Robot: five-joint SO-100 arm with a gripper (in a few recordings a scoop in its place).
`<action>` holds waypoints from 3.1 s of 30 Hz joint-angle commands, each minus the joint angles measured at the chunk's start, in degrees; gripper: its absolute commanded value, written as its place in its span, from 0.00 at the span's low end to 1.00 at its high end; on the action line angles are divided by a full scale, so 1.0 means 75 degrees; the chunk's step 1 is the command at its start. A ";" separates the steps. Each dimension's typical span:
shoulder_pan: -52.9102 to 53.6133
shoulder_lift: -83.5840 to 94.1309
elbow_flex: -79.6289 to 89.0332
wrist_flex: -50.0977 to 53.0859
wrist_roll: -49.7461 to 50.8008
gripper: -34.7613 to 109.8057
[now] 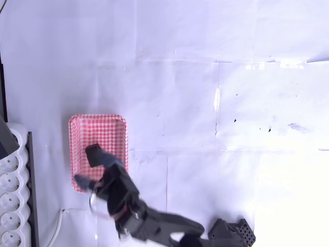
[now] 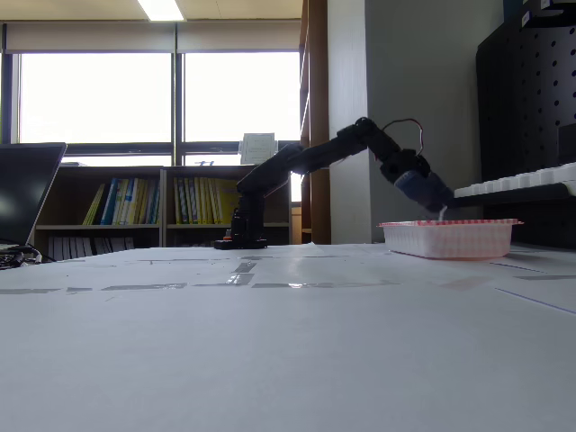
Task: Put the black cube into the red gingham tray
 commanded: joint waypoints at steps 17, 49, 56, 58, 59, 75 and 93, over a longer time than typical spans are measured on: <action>0.5684 -1.5117 -1.6570 -0.4652 0.1102 0.24; 0.7371 -1.8469 -2.1129 0.1336 0.3352 0.24; 0.7371 -1.8469 -2.1129 0.1336 0.3352 0.24; 0.7371 -1.8469 -2.1129 0.1336 0.3352 0.24; 0.7371 -1.8469 -2.1129 0.1336 0.3352 0.24; 0.7371 -1.8469 -2.1129 0.1336 0.3352 0.24; 0.7371 -1.8469 -2.1129 0.1336 0.3352 0.24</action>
